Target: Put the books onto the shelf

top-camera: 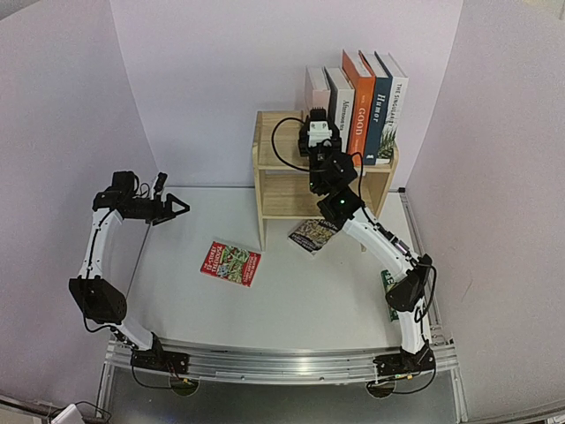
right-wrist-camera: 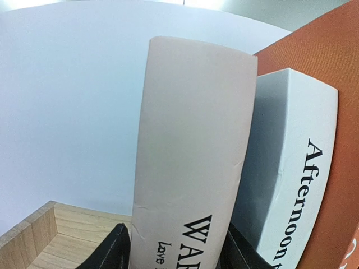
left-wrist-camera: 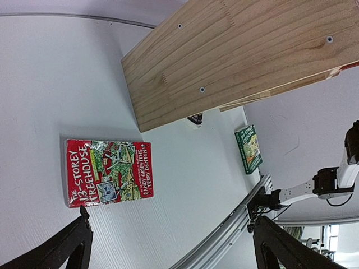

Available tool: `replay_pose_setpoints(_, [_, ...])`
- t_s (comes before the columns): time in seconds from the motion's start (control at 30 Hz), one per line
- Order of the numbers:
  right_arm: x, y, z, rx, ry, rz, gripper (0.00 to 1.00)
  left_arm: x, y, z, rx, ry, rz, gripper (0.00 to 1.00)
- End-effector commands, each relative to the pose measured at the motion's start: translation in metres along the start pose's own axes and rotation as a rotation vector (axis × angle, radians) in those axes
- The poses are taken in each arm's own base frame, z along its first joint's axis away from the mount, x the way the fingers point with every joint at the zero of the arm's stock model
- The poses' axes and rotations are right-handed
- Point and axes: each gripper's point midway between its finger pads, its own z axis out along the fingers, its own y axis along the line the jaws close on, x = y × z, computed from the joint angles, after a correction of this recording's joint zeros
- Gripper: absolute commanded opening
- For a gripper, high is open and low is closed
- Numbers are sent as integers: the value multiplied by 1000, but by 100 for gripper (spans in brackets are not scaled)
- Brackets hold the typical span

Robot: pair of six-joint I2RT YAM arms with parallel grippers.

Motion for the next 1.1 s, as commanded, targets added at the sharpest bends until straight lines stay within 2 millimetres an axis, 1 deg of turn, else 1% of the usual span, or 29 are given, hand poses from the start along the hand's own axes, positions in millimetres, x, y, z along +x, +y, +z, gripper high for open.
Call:
replay_pose_setpoints(0.0, [-34,-34,-5,81,-43,20,52,0,-8,-3,25,-7,31,100])
replay_pose_setpoints(0.1, [-34,-36,-5,86,-41,15,51,0,-7,-2,26,-5,28,100])
replay_pose_setpoints(0.33, [-37,-46,-7,132,-43,8,46,0,-8,-2,30,-7,30,100])
replay_pose_setpoints(0.53, [-37,-45,-6,133,-51,-2,46,0,-9,-3,34,-7,31,100])
replay_pose_setpoints(0.63, [-36,-44,-6,133,-48,-9,48,1,-9,-2,33,-4,29,100])
replay_pose_setpoints(0.83, [-38,-45,-8,123,-53,-21,57,1,-9,-2,39,-1,27,100])
replay_pose_setpoints(1.07, [-43,-47,-14,119,-67,-27,60,0,-11,-2,45,-3,29,100])
